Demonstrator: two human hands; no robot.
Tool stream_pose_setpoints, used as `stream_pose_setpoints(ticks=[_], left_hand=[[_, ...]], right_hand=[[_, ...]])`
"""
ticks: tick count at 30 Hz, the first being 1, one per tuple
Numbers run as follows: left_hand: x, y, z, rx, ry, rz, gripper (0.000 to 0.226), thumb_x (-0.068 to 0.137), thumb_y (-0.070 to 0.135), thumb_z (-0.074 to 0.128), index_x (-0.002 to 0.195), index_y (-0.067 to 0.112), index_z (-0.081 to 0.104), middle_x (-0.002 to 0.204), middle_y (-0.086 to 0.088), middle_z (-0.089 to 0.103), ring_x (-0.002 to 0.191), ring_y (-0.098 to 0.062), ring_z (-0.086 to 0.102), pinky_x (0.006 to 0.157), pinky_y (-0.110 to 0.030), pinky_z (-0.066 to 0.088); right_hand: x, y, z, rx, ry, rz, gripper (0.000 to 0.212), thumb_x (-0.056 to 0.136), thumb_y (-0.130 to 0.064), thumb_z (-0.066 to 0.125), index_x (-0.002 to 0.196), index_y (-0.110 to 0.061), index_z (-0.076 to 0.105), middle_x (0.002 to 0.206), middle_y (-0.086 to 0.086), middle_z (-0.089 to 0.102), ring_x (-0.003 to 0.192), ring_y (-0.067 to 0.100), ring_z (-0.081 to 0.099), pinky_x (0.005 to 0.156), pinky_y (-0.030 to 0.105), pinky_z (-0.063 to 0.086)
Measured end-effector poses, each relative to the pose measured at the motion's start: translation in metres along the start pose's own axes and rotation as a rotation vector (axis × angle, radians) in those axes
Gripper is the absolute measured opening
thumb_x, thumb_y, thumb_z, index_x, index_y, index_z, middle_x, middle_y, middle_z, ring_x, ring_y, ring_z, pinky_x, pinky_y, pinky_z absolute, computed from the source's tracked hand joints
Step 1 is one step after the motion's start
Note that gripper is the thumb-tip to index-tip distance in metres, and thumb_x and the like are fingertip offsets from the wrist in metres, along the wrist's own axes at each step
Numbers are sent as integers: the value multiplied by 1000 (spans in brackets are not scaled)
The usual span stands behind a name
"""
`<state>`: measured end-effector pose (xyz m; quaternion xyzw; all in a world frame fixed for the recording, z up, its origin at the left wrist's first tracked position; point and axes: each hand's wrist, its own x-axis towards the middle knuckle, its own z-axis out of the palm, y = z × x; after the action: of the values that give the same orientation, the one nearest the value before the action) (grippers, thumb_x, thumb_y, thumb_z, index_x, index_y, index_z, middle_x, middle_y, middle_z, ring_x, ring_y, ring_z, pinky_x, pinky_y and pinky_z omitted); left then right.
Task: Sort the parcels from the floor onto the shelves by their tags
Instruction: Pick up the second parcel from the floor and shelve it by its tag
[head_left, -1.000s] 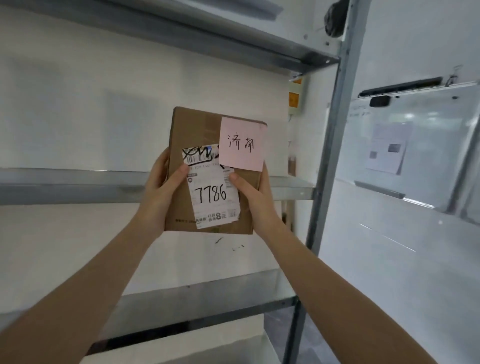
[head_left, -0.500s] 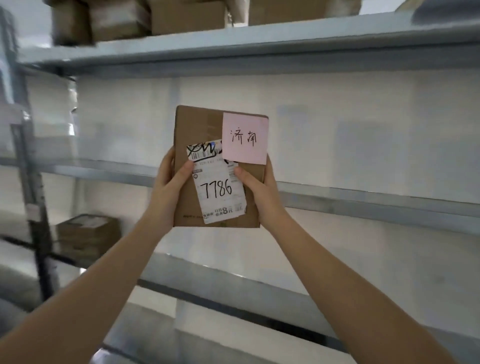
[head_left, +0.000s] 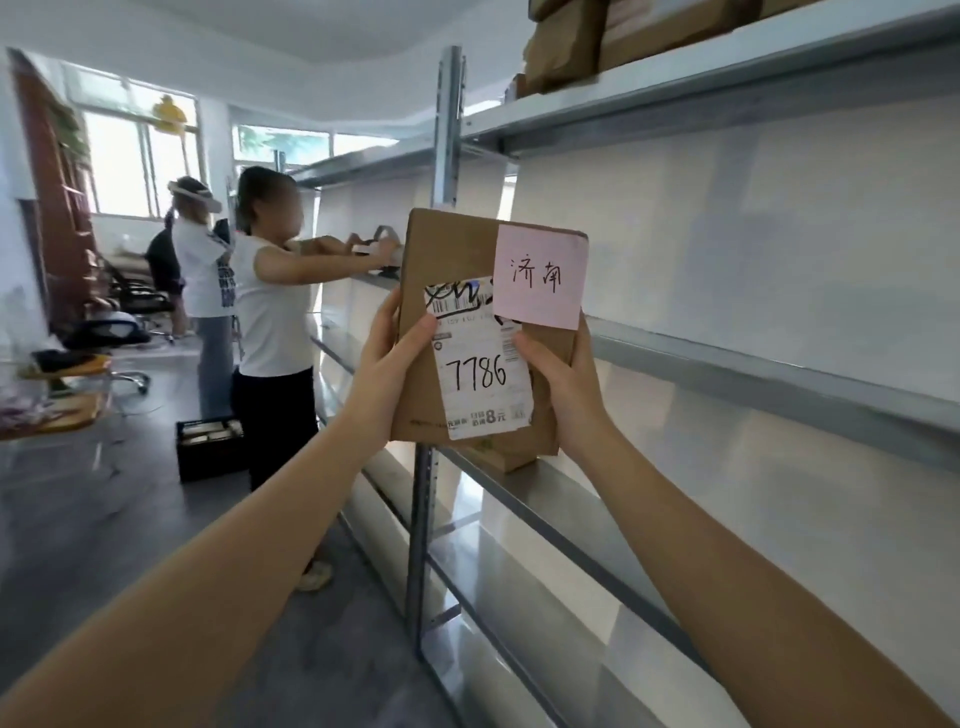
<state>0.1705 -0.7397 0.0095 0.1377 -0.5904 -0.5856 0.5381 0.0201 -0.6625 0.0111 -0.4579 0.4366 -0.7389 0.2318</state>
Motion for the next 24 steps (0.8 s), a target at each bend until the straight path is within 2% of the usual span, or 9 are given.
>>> stream_pose_setpoints(ticks=[5,9,13,15,18,21,24], left_hand=[[36,-10,-44,1,64,21,45,90,25,55,133,26,44,113,1,66,84,-7,70,69,-23,57],[79,-29,-66,4,74,45,48,89,27,56,136,27,42,122,-2,64,96,-13,68,79,-30,57],[140,-43,-77,2,60,39,50,88,31,56,136,34,41,120,-1,65,98,-16,67,77,-29,58],[174,-48,-78,5,42,43,53,87,33,58,137,36,40,121,-1,65,99,-17,67,78,-32,58],[219,-58,-80,15,12,67,53,88,33,57,137,35,39,113,3,66,91,-11,68,77,-30,58],[253,-74,-82,6,-28,56,52,89,33,56,138,33,37,111,3,66,85,-8,70,70,-26,58],[284,-95,-83,-33,-65,53,52,90,30,55,138,33,37,112,1,66,84,-8,71,67,-24,57]], right_hand=[[39,33,38,12,-73,24,68,83,-14,68,141,-29,34,124,2,63,97,16,69,67,26,58],[83,58,55,5,-88,-7,69,83,-13,68,141,-29,35,125,3,63,100,18,68,73,32,58],[144,75,64,-20,-57,-33,73,82,-17,70,143,-32,33,127,3,62,105,21,66,88,45,55],[174,79,66,-37,-44,-46,72,83,-19,69,143,-33,32,126,2,62,105,21,66,88,45,56],[215,88,68,-47,-12,-68,70,83,-19,69,142,-32,33,123,-1,62,103,20,66,83,39,57],[247,104,67,-79,29,-78,69,83,-26,69,142,-34,33,128,1,61,108,22,64,91,47,54],[272,118,62,-117,61,-84,69,82,-36,67,142,-34,34,130,1,60,112,21,62,96,48,50]])
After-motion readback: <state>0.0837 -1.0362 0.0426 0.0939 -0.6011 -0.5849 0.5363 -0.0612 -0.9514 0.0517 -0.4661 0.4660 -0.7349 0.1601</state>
